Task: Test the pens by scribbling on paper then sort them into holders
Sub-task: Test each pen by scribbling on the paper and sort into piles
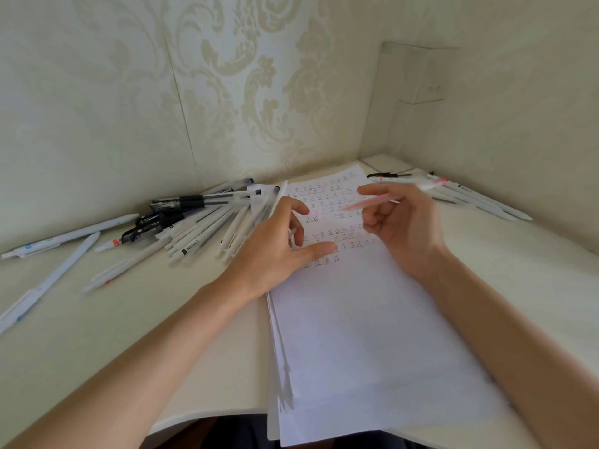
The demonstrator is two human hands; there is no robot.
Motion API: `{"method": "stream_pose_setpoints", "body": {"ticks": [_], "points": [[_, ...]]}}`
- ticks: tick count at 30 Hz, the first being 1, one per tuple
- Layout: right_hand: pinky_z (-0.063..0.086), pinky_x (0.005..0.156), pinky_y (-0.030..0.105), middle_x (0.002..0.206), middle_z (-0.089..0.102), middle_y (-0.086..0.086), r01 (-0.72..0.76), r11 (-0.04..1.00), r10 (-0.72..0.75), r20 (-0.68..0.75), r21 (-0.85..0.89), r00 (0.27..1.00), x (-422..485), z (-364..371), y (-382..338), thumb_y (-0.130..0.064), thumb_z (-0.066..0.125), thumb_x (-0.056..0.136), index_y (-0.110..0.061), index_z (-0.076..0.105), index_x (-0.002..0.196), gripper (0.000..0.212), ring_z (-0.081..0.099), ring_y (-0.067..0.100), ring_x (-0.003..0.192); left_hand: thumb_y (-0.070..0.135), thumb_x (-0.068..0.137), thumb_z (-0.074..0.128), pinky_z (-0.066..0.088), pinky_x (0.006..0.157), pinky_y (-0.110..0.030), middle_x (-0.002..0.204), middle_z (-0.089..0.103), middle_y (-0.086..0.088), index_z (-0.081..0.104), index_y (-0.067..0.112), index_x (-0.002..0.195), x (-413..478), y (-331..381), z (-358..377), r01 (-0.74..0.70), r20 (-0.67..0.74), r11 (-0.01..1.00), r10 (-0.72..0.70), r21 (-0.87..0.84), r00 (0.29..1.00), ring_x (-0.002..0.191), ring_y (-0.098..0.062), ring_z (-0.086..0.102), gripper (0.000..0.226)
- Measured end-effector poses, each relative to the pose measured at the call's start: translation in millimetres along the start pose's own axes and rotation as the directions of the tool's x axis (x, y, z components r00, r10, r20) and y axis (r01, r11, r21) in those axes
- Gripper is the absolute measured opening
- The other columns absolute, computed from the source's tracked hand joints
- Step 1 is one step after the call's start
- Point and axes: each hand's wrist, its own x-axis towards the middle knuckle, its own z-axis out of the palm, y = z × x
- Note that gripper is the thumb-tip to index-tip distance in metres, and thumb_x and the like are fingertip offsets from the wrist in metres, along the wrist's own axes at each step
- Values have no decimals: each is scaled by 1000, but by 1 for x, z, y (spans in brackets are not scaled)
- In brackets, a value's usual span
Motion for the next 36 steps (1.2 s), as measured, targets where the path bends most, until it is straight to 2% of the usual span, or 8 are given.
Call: {"method": "stream_pose_setpoints", "body": {"ticks": [3,6,10,14,16,20,24,36], "points": [[41,51,23,65,67,10,23,976,-27,-15,-218,1000,0,-11,-10,-14,45,94,-4,67,83,26,56,16,57,52,72,69,37,58,-26,76,51,9,47,29,102,-2,-2,3,2,-12,978,1,207,1000,61,-2,45,43],[37,46,21,56,59,4,26,906,-37,-17,-422,999,0,-7,-8,-14,65,87,-9,56,69,20,49,12,49,54,73,65,40,65,-30,76,47,11,52,27,99,-3,-3,7,-46,24,936,40,350,999,74,-8,48,40],[26,40,20,41,45,-1,-7,781,-25,-42,-625,999,-4,5,6,-4,63,80,-15,38,57,36,33,11,40,56,74,63,33,64,-28,75,44,12,56,29,98,-2,-3,8,-82,38,917,73,389,997,75,-8,46,37],[22,40,18,44,31,-8,75,697,-117,-9,-713,993,-7,12,15,0,58,74,-17,29,53,39,28,7,43,60,72,62,31,64,-27,72,41,14,58,32,100,-2,0,8,-109,67,912,89,395,994,75,-9,44,40],[21,42,18,46,26,-11,92,663,-124,13,-743,992,-7,13,16,-1,58,73,-18,28,53,40,26,7,46,61,71,61,32,64,-27,71,41,14,58,33,102,-3,2,9,-109,78,907,84,406,993,76,-9,43,42],[23,40,19,46,31,-5,85,695,-131,-10,-714,991,-7,10,16,1,55,75,-16,30,54,37,29,7,41,64,72,57,31,70,-28,74,39,14,56,38,105,-3,3,9,-97,98,899,60,426,993,80,-9,41,42],[21,43,20,48,27,-8,94,627,-126,19,-773,992,-7,12,18,-3,56,76,-18,28,55,38,25,7,47,68,71,52,33,75,-30,76,34,16,53,44,109,-4,5,11,-93,119,876,41,473,992,84,-9,38,45],[20,43,18,52,26,-7,100,614,-139,18,-783,990,-8,12,18,-3,53,78,-17,29,58,34,24,7,48,69,72,50,29,74,-29,75,32,17,53,43,111,-4,6,11,-98,135,861,35,498,990,84,-8,37,47]]}}
